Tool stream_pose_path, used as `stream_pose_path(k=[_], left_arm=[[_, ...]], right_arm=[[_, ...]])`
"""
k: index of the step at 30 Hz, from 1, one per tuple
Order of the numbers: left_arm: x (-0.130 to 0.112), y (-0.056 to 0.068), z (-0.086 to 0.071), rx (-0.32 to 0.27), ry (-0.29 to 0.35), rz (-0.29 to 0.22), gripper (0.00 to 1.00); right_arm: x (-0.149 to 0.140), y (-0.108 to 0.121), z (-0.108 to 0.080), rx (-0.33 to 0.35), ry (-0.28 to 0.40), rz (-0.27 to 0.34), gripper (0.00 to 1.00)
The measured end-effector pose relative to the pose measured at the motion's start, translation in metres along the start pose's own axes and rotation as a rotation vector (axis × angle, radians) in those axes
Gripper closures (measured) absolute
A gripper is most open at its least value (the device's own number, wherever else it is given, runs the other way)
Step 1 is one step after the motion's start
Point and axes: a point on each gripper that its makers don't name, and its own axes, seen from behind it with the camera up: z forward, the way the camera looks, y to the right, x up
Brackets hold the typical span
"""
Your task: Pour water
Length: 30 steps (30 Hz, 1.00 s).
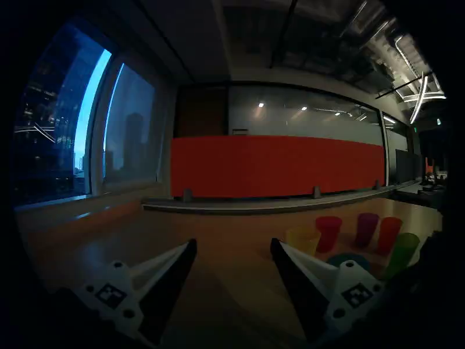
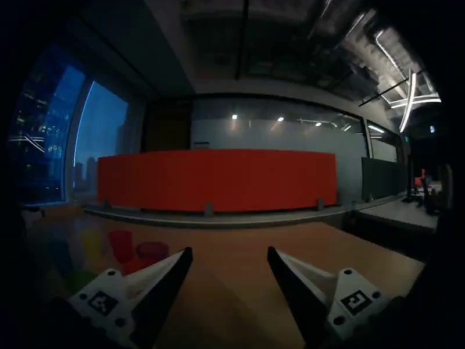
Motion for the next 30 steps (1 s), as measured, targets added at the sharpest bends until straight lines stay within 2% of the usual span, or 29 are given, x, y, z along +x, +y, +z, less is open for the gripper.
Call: stream_pose_path(k=[30], left_arm=[[-0.0002,-0.0014,0.0003,0.000,0.000,0.000,0.06]], right_arm=[[-0.0084,0.0015,0.0001,-0.003,-0.021,-0.005,0.00]])
